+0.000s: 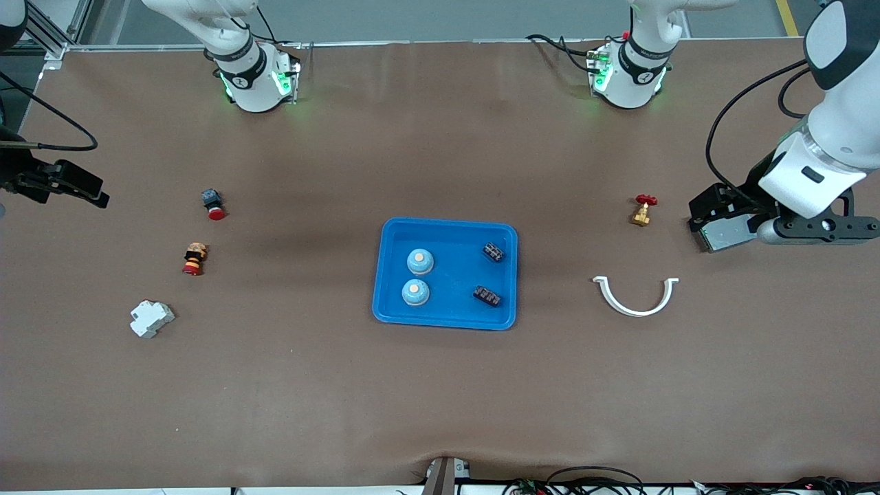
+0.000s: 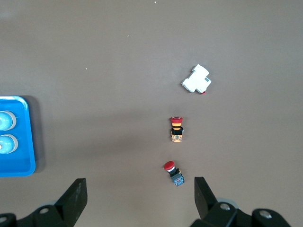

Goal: Place electrolytic capacitor and blue bell in tray

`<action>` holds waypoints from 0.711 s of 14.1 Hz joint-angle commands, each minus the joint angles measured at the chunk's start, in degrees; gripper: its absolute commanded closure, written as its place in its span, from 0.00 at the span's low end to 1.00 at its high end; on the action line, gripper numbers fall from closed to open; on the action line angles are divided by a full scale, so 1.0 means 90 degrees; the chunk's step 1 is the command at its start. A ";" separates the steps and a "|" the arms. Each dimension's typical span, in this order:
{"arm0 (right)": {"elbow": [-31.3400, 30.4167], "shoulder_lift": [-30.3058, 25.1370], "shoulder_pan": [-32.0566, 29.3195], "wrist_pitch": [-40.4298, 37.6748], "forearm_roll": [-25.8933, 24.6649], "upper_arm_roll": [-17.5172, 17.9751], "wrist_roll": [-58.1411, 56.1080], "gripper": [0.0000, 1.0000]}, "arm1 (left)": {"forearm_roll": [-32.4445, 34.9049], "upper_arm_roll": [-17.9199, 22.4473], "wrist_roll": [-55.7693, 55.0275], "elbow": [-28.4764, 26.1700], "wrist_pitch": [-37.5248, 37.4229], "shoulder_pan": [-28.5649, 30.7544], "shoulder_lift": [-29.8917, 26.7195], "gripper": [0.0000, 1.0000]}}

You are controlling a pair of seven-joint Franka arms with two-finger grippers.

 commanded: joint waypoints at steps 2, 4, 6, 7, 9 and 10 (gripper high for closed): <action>-0.0205 -0.0191 -0.0010 0.0054 -0.0087 0.0032 0.0017 0.00 | 0.0183 -0.0087 0.0001 -0.0472 0.0342 0.0088 -0.0311 0.00; -0.0205 -0.0191 0.0048 0.0054 -0.0087 0.0003 0.0027 0.00 | 0.0183 -0.0039 -0.0067 -0.0462 0.0305 0.0079 -0.0301 0.00; -0.0205 -0.0191 0.0029 0.0064 -0.0077 -0.0007 0.0027 0.00 | 0.0183 -0.0038 -0.0067 -0.0481 0.0275 0.0098 -0.0282 0.00; -0.0214 -0.0191 0.0019 0.0064 -0.0058 -0.0007 0.0027 0.00 | 0.0192 -0.0048 -0.0057 -0.0482 0.0256 0.0137 -0.0262 0.00; -0.0214 -0.0191 0.0019 0.0074 -0.0038 -0.0007 0.0027 0.00 | 0.0192 -0.0048 -0.0048 -0.0472 0.0236 0.0137 -0.0223 0.00; -0.0214 -0.0191 0.0019 0.0074 -0.0038 -0.0007 0.0027 0.00 | 0.0192 -0.0048 -0.0057 -0.0462 0.0236 0.0128 -0.0184 0.00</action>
